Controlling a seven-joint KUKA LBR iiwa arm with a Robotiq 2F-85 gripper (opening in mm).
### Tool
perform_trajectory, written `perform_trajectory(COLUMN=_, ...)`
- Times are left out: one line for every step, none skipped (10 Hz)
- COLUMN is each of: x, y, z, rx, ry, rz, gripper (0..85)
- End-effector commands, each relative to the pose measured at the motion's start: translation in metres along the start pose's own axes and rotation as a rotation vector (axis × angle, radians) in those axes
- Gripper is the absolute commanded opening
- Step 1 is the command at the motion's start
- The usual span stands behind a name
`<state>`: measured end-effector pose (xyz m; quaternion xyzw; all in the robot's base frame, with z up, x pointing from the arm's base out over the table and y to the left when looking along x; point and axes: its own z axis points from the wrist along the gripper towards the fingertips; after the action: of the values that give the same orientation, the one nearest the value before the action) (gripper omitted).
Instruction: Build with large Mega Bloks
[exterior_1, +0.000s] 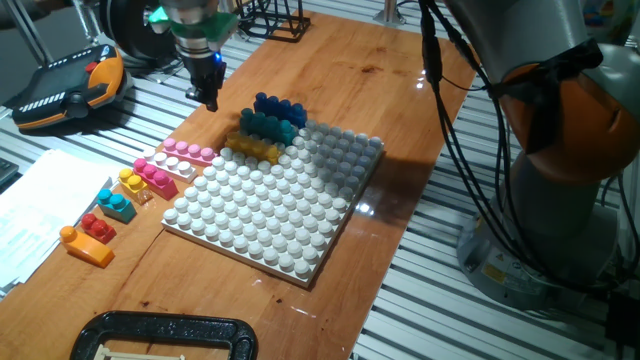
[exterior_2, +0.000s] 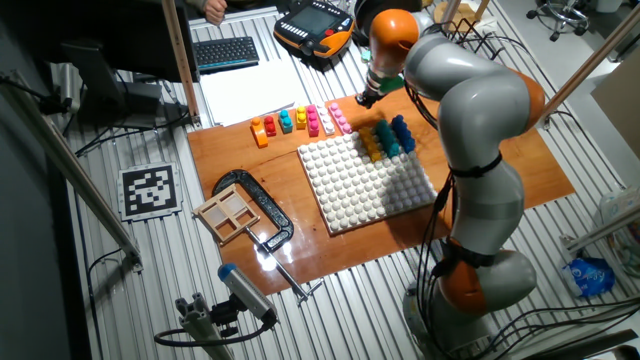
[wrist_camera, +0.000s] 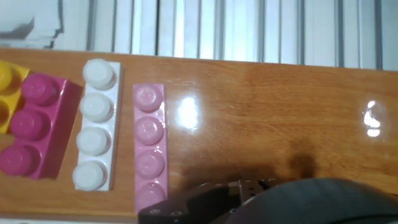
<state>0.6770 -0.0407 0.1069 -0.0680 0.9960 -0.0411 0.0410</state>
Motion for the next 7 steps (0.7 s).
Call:
perform_trajectory(x=0.000, y=0.000, z=0.000, rx=-0.002, ry=-0.001, rz=-0.018, gripper=0.0)
perform_trajectory(x=0.000, y=0.000, z=0.000, rx=-0.021, ry=0.002, rz=-0.030, gripper=0.0)
perform_trajectory(x=0.000, y=0.000, z=0.000, rx=-0.050, ry=0.014, rz=-0.003, gripper=0.0)
perform_trajectory(x=-0.003, y=0.006, z=0.000, rx=-0.056, ry=0.017, rz=0.018, gripper=0.0)
perform_trajectory(x=-0.011, y=0.020, z=-0.005, rx=-0.061, ry=0.032, rz=0.032, gripper=0.0)
perform_trajectory(x=-0.018, y=0.034, z=-0.012, rx=-0.061, ry=0.037, rz=0.044, gripper=0.0)
perform_trajectory(x=-0.024, y=0.049, z=-0.019, rx=-0.052, ry=0.039, rz=0.056, gripper=0.0)
